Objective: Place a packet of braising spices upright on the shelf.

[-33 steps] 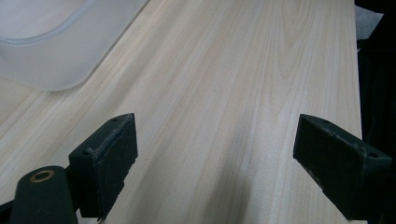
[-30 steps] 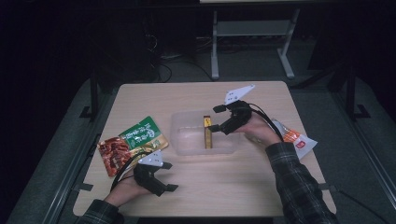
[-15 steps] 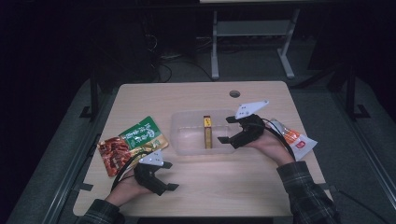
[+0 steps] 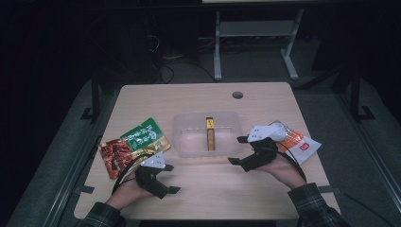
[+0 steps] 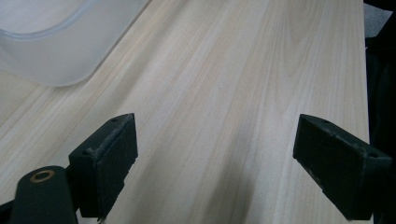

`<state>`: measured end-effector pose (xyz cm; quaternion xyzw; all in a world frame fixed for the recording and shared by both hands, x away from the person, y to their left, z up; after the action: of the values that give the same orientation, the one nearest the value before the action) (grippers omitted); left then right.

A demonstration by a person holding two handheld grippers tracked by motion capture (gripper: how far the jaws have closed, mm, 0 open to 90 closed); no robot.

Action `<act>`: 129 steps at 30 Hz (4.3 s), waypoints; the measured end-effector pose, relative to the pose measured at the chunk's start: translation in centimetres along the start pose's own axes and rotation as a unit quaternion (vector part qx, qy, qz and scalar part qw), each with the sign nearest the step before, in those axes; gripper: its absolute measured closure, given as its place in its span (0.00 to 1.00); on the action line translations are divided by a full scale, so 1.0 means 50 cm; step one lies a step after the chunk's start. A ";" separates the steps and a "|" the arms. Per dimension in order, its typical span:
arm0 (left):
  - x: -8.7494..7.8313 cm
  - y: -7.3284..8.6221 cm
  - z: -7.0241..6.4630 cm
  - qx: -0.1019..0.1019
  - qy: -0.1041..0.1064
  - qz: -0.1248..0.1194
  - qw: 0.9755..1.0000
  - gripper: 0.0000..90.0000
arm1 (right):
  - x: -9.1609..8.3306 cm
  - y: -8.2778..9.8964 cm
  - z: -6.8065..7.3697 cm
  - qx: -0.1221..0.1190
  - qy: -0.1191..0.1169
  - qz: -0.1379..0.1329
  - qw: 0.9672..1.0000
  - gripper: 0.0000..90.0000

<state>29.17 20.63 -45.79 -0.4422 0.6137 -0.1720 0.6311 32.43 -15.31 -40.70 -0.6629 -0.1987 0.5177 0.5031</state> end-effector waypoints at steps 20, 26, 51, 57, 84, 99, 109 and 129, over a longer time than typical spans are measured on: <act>-0.036 0.001 0.019 0.004 -0.046 0.001 0.999 0.15 | -0.021 0.128 0.054 0.037 0.038 0.036 0.998 0.16; -0.065 -0.006 0.038 0.003 -0.072 -0.002 0.997 0.15 | -0.013 0.129 0.057 0.038 0.040 0.042 0.998 0.16; -0.189 0.018 0.161 -0.031 -0.185 0.009 0.982 0.15 | -0.022 0.138 0.053 0.037 0.038 0.041 0.998 0.15; -0.191 0.019 0.204 -0.033 -0.197 0.030 0.979 0.15 | -0.021 0.139 0.053 0.036 0.036 0.045 0.998 0.15; -0.182 0.081 0.370 -0.107 -0.203 0.086 0.970 0.14 | -0.024 0.146 0.053 0.038 0.039 0.046 0.997 0.16; -0.189 0.098 0.380 -0.126 -0.187 0.069 0.972 0.19 | -0.037 0.155 0.058 0.044 0.046 0.046 0.997 0.16; -0.188 0.083 0.360 -0.096 -0.184 0.099 0.973 0.55 | -0.039 0.153 0.060 0.040 0.048 0.042 0.997 0.16; -0.208 0.104 0.360 -0.146 -0.184 0.048 0.971 0.99 | -0.038 0.149 0.060 0.036 0.046 0.041 0.997 0.16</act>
<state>42.22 37.67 -45.92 -0.5235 0.5261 0.0337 0.6693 27.10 -18.51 -46.15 -0.6750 -0.1289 0.5135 0.5139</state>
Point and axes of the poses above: each handheld gripper's, and its own axes: x roughly forward along the jaws, y roughly out of its underside, z roughly to its left, the point moved 1 cm from there along x, roughly forward along the jaws, and after that the axes turned 6 degrees about -z, right-handed, at the moved point
